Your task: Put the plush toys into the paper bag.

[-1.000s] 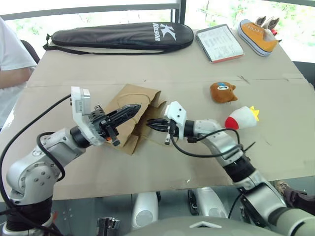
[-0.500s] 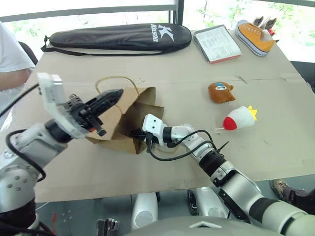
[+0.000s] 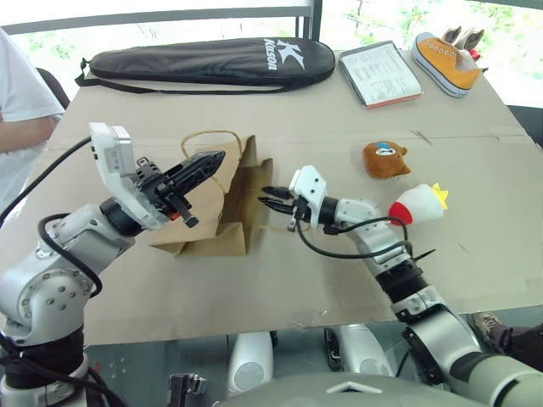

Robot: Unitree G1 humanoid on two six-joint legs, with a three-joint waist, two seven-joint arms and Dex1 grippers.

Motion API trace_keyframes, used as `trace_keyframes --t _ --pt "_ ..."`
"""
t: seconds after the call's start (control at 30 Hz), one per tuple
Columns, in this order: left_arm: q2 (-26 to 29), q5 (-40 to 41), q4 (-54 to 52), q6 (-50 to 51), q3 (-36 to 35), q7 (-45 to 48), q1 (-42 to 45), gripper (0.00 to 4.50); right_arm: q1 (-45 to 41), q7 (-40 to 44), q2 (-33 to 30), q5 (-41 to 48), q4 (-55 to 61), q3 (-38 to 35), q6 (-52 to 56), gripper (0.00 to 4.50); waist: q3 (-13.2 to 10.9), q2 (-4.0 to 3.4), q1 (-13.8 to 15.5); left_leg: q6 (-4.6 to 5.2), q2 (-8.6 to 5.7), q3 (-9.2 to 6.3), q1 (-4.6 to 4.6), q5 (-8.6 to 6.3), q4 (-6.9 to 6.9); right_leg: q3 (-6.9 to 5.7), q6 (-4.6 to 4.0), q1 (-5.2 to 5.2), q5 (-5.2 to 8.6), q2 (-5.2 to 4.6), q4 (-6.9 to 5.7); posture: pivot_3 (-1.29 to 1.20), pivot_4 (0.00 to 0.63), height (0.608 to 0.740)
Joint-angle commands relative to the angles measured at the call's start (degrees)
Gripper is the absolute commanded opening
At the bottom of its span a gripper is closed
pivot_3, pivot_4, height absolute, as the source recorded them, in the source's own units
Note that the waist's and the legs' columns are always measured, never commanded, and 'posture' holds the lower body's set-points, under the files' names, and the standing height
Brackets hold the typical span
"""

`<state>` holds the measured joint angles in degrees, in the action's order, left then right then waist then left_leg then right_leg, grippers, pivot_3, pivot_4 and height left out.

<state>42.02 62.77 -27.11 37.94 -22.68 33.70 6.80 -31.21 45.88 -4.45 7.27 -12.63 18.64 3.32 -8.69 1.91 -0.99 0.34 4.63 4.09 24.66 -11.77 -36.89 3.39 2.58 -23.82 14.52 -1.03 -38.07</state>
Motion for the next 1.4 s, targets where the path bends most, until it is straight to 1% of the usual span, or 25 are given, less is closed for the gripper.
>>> trace_keyframes --t 0.03,0.07,0.1,0.17,0.2,0.27,0.37,0.43,0.5,0.53,0.6,0.67,0.7,0.73,0.77,0.83,0.87,0.9,0.97,1.0,1.07,1.13,1.2,1.27,1.4 --pt "-0.93 -3.04 1.87 -2.56 1.98 2.91 2.47 0.00 3.00 -0.34 -5.06 4.41 18.31 -4.40 8.90 2.06 -0.03 -0.04 0.25 0.00 0.00 0.01 -0.02 0.00 0.04 0.00 0.00 0.00 0.00 0.00 0.02 0.00 0.150 0.740" --pt "-1.37 -3.91 2.61 -2.98 2.72 3.51 3.07 0.00 4.08 -2.23 -6.97 6.20 24.40 -7.20 13.44 2.39 -0.05 -0.08 0.35 0.00 0.00 -0.01 0.03 0.00 0.05 -0.02 0.00 -0.01 0.01 0.00 0.05 0.00 0.150 0.740" --pt "-1.91 -4.98 3.39 -3.60 3.58 4.22 3.66 0.00 5.40 -3.63 -9.96 7.95 30.99 -10.51 18.11 2.96 -0.05 -0.08 0.31 0.00 -0.02 0.01 0.05 0.00 0.05 0.00 0.00 -0.04 0.01 -0.03 0.08 0.00 0.150 0.740" --pt "-2.71 -6.68 4.54 -4.57 4.81 5.35 4.51 0.00 7.05 -5.81 -13.84 10.65 39.20 -15.27 25.01 3.75 -0.13 -0.20 0.57 0.01 -0.03 0.02 0.10 0.00 0.06 -0.01 0.00 -0.04 0.01 -0.05 0.13 0.00 0.150 0.740" --pt "-3.12 -8.60 4.86 -5.78 6.12 6.59 4.47 0.00 8.18 -7.12 -16.39 13.78 42.93 -19.32 30.80 4.20 -0.12 -0.19 0.63 0.01 -0.09 0.04 0.10 0.00 0.06 0.01 0.00 -0.04 0.01 -0.11 0.14 0.00 0.150 0.740" --pt "-4.14 -11.53 5.42 -7.76 8.14 8.40 4.36 0.00 10.11 -8.77 -20.93 17.72 47.94 -25.02 38.61 4.20 -0.08 -0.13 0.49 0.01 -0.09 0.05 0.07 0.00 0.06 0.02 0.00 -0.02 0.01 -0.10 0.17 0.00 0.150 0.740" --pt "-6.48 -13.52 6.70 -9.31 9.75 9.00 5.19 0.00 13.60 -12.42 -29.14 14.45 52.31 -29.51 46.00 4.20 -0.10 -0.15 0.19 0.02 -0.07 0.05 0.03 0.00 0.08 0.06 -0.01 -0.02 0.02 -0.08 0.16 0.00 0.150 0.740" --pt "-7.57 -15.03 7.50 -10.56 10.75 9.68 5.80 0.00 16.96 -12.71 -34.32 12.74 51.97 -30.44 48.89 4.20 -0.12 -0.18 0.22 0.02 -0.07 0.07 0.02 0.00 0.09 0.11 -0.02 -0.04 0.02 -0.06 0.16 0.00 0.150 0.740" --pt "-8.97 -16.24 8.65 -11.75 11.62 10.09 6.92 0.00 21.98 -12.37 -41.20 9.27 47.57 -27.45 51.77 4.20 -0.11 -0.16 0.25 0.03 -0.08 0.05 0.05 0.00 0.09 0.12 -0.02 -0.03 0.03 -0.06 0.20 0.00 0.150 0.740" --pt "-9.59 -16.81 9.19 -12.22 12.03 10.30 7.38 0.00 22.77 -13.58 -42.28 7.59 44.16 -25.56 52.71 4.20 -0.10 -0.14 0.25 0.04 -0.11 0.07 0.06 0.00 0.08 0.16 -0.01 -0.03 0.03 -0.07 0.22 0.00 0.150 0.740" --pt "-10.45 -17.93 10.06 -13.04 12.77 11.03 8.11 0.00 21.54 -16.46 -40.12 6.51 36.58 -23.45 54.01 4.20 0.00 0.08 0.05 0.05 -0.12 0.09 0.04 0.00 0.05 0.20 -0.01 -0.01 0.03 -0.07 0.24 0.00 0.150 0.740" --pt "-10.83 -18.55 10.39 -13.31 12.75 11.60 8.41 0.00 20.65 -16.15 -38.76 6.32 33.14 -21.53 52.33 4.20 -0.01 0.06 -0.25 0.06 -0.13 0.13 0.04 0.00 -0.05 0.32 0.00 0.00 0.02 -0.03 0.20 0.00 0.150 0.740" --pt "-10.90 -18.69 10.50 -13.31 12.60 11.74 8.51 0.00 20.58 -15.40 -38.56 6.37 32.57 -20.83 51.48 3.68 -0.01 0.06 -0.46 0.06 -0.13 0.15 0.01 0.00 -0.05 0.38 0.01 0.00 0.01 0.00 0.19 0.00 0.150 0.740" --pt "-10.79 -18.80 10.32 -13.37 12.30 11.92 8.37 0.00 21.03 -14.03 -37.94 7.94 32.85 -21.10 51.84 3.36 0.00 0.07 -0.64 0.07 -0.12 0.14 -0.01 0.00 -0.05 0.38 0.02 0.00 0.02 0.02 0.16 0.00 0.150 0.740" --pt "-10.66 -18.81 10.21 -13.35 11.95 12.06 8.29 0.00 21.30 -13.40 -37.47 8.85 32.99 -21.37 52.04 2.83 0.01 0.09 -0.67 0.07 -0.12 0.07 -0.02 0.00 -0.05 0.37 0.02 0.02 0.02 0.05 0.16 0.00 0.150 0.740" --pt "-10.41 -18.77 10.15 -13.36 11.23 12.20 8.22 0.00 21.74 -13.56 -37.49 8.58 32.93 -21.39 51.80 1.86 0.01 0.10 -0.71 0.07 -0.12 0.01 -0.01 0.00 -0.06 0.32 0.03 0.05 0.02 0.06 0.16 0.00 0.150 0.740" --pt "-10.31 -18.94 10.15 -13.61 10.91 12.27 8.18 0.00 21.91 -13.73 -37.78 8.04 32.89 -21.20 51.18 1.48 0.02 0.10 -0.76 0.07 -0.12 0.02 -0.01 0.00 -0.06 0.33 0.03 0.05 0.02 0.05 0.16 0.00 0.150 0.740" --pt "-10.26 -18.93 9.87 -13.65 10.61 12.29 7.89 0.00 22.12 -13.79 -37.02 8.22 33.22 -22.30 48.72 0.94 0.03 0.13 -0.82 0.07 -0.12 0.02 -0.01 0.00 -0.06 0.33 0.04 0.05 0.02 0.05 0.16 0.00 0.150 0.740" --pt "-10.35 -18.78 9.38 -13.35 10.14 11.83 7.40 0.00 22.28 -13.20 -34.52 10.60 33.90 -25.64 44.89 0.15 0.04 0.14 -0.87 0.07 -0.12 0.02 -0.01 0.00 -0.06 0.33 0.04 0.05 0.02 0.06 0.16 0.00 0.150 0.740" --pt "-10.62 -17.99 9.10 -12.91 9.78 11.64 7.16 0.00 22.73 -12.00 -33.79 11.50 34.51 -26.96 41.64 0.03 0.03 0.13 -0.87 0.06 -0.12 0.02 -0.01 0.00 -0.06 0.33 0.05 0.05 0.03 0.06 0.16 0.00 0.150 0.740" --pt "-11.03 -16.70 8.59 -12.79 9.12 11.87 6.69 0.00 23.00 -8.19 -30.77 17.69 37.34 -31.14 37.61 0.03 -0.01 0.09 -0.87 0.07 -0.12 0.02 0.02 0.00 -0.05 0.33 0.06 0.04 0.02 0.06 0.17 0.00 0.150 0.740" --pt "-10.77 -14.33 7.85 -11.72 8.73 13.35 6.48 0.00 20.88 -6.58 -28.95 24.88 41.41 -33.78 39.52 0.03 -0.06 0.03 -0.90 0.07 -0.11 0.00 0.03 -0.01 -0.03 0.32 0.25 0.03 -0.08 0.07 0.17 0.00 0.150 0.740" --pt "-10.59 -11.49 7.46 -10.62 8.28 15.16 6.70 0.00 16.78 -6.88 -27.92 28.77 43.89 -32.76 41.16 0.03 -0.10 -0.01 -1.19 0.07 -0.10 -0.01 0.04 -0.01 -0.02 0.32 0.26 0.02 -0.09 0.07 0.15 0.00 0.150 0.740" --pt "-10.53 -9.74 7.72 -9.45 7.83 15.37 7.26 0.00 13.41 -7.55 -27.39 29.97 44.65 -30.39 41.87 0.03 -0.10 -0.02 -1.22 0.07 -0.09 0.00 0.00 0.00 -0.02 0.32 0.26 0.02 -0.09 0.08 0.12 0.00 0.150 0.740" --pt "-11.22 -6.95 8.34 -7.64 8.09 14.75 9.96 0.00 2.66 -6.51 -23.77 21.83 38.01 -14.93 37.41 0.03 -0.10 -0.01 -1.23 0.07 -0.09 -0.06 -0.01 0.00 -0.03 0.25 0.20 0.03 -0.07 0.09 0.12 0.00 0.150 0.740"
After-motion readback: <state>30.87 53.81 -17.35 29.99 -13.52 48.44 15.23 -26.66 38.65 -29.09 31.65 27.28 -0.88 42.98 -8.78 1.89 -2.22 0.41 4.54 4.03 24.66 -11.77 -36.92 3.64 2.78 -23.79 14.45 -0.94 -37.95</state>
